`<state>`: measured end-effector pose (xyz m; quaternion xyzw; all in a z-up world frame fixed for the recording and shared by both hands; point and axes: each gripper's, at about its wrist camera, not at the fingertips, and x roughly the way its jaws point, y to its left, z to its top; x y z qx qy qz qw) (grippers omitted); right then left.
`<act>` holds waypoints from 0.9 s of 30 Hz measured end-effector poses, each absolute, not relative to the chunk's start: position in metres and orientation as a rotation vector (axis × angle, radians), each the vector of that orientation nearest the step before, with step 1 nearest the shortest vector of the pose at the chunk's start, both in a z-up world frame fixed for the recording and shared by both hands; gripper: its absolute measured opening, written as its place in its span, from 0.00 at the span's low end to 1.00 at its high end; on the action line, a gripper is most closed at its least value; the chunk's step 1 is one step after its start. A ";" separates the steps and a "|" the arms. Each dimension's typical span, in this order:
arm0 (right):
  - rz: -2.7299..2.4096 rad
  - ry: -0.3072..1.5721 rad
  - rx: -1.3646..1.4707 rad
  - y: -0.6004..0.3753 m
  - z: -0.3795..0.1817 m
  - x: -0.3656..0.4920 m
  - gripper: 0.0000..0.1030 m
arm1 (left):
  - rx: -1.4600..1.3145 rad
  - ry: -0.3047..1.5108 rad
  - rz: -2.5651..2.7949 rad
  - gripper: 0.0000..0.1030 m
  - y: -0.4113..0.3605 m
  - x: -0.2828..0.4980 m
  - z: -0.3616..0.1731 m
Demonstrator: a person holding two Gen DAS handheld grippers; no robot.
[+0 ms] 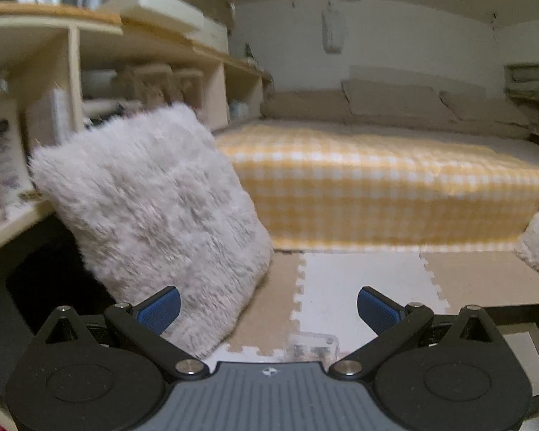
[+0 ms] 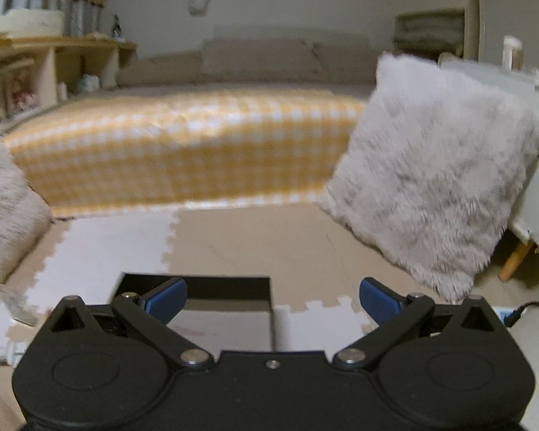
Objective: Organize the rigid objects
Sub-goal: 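Lower the left tool onto the black earbud case and close on it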
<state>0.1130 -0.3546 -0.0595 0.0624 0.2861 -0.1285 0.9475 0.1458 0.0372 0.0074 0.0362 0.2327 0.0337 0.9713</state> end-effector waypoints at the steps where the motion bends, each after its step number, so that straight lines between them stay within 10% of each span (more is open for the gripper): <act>1: -0.258 0.606 0.128 -0.358 -0.065 0.117 1.00 | 0.074 0.490 0.081 1.00 0.040 0.153 0.003; 6: -0.217 0.765 0.130 -0.372 -0.094 0.139 0.93 | 0.119 0.582 0.138 1.00 0.054 0.183 -0.021; 17: -0.095 0.943 0.224 -0.377 -0.124 0.166 0.32 | -0.026 0.878 0.081 1.00 0.100 0.221 -0.077; 27: -0.113 0.991 0.065 -0.363 -0.131 0.178 0.06 | -0.070 1.008 0.089 1.00 0.115 0.240 -0.107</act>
